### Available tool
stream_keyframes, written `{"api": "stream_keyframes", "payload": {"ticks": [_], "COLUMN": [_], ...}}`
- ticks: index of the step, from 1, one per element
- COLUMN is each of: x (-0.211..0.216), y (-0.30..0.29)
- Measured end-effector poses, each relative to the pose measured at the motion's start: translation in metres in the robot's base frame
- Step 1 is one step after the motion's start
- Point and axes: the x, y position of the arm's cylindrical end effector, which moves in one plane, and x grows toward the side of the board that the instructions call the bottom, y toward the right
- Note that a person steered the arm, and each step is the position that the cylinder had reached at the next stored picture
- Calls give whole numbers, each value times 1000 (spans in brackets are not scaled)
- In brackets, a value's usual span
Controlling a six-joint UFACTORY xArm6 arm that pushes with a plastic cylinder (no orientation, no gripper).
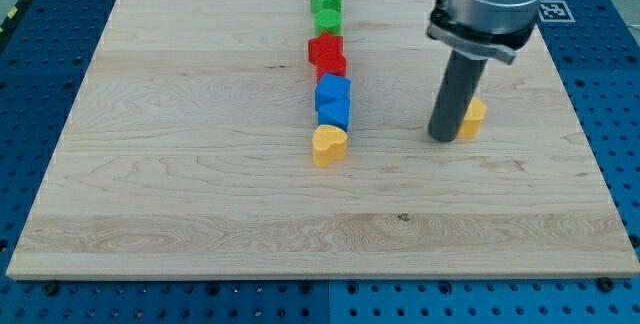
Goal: Slide yellow heart towards center right
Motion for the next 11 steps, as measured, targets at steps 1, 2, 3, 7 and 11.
{"api": "stream_keyframes", "payload": {"ticks": [1, 2, 3, 7, 11], "x": [-11, -27, -17, 15, 50], "y": [28, 54, 29, -236, -101]}}
